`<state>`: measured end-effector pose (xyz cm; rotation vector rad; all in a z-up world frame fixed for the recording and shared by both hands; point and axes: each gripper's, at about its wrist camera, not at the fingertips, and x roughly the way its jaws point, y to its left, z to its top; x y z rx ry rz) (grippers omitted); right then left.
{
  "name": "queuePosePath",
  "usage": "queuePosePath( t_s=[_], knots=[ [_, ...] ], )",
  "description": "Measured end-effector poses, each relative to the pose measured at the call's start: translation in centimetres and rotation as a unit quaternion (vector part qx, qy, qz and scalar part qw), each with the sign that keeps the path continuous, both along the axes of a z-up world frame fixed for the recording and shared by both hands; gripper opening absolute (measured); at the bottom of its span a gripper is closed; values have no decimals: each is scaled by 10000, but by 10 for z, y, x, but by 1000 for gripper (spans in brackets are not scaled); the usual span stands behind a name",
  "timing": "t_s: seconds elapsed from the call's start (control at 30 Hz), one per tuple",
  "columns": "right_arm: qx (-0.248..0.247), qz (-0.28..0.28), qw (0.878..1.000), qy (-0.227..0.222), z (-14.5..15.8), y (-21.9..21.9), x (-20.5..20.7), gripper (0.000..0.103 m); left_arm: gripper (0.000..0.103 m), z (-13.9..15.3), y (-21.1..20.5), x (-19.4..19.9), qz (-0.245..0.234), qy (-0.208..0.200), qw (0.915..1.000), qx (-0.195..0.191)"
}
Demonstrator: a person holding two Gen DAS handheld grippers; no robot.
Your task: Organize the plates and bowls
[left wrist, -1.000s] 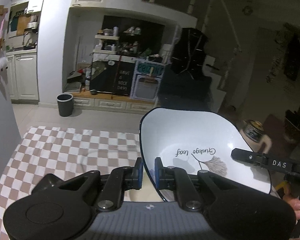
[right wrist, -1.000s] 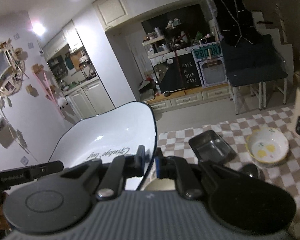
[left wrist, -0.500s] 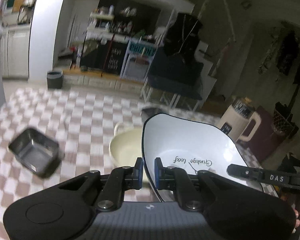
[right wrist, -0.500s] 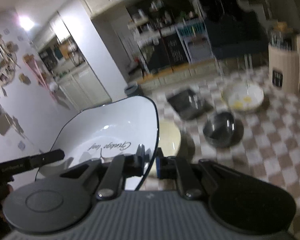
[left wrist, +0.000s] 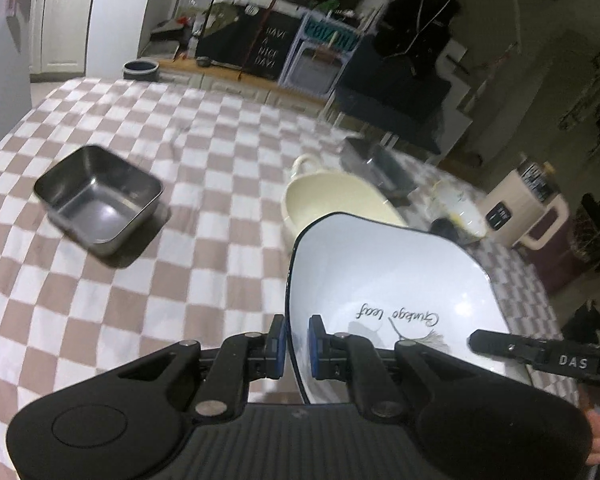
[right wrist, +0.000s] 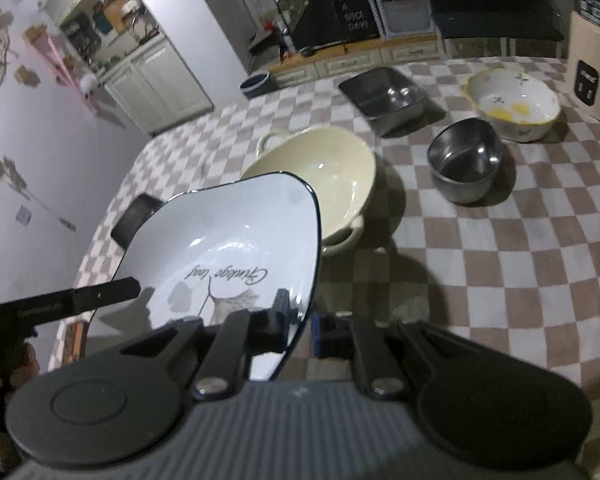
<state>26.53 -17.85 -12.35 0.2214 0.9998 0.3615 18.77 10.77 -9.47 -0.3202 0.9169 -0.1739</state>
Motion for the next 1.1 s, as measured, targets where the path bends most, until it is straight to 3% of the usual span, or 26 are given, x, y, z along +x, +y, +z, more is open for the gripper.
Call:
queuePosePath(
  t_s=[0.3, 0.63, 1.1],
  knots=[
    [-443, 217, 9975, 498, -25, 22, -12, 13, 14, -38, 10, 10, -87, 668, 9971, 350],
    [-949, 385, 9929, 601, -44, 50, -5, 14, 19, -68, 10, 18, -187, 1057, 9921, 647],
    [-1098, 534, 9897, 741, -52, 65, 4, 14, 22, -82, 16, 28, -59, 1110, 9907, 784]
  ],
)
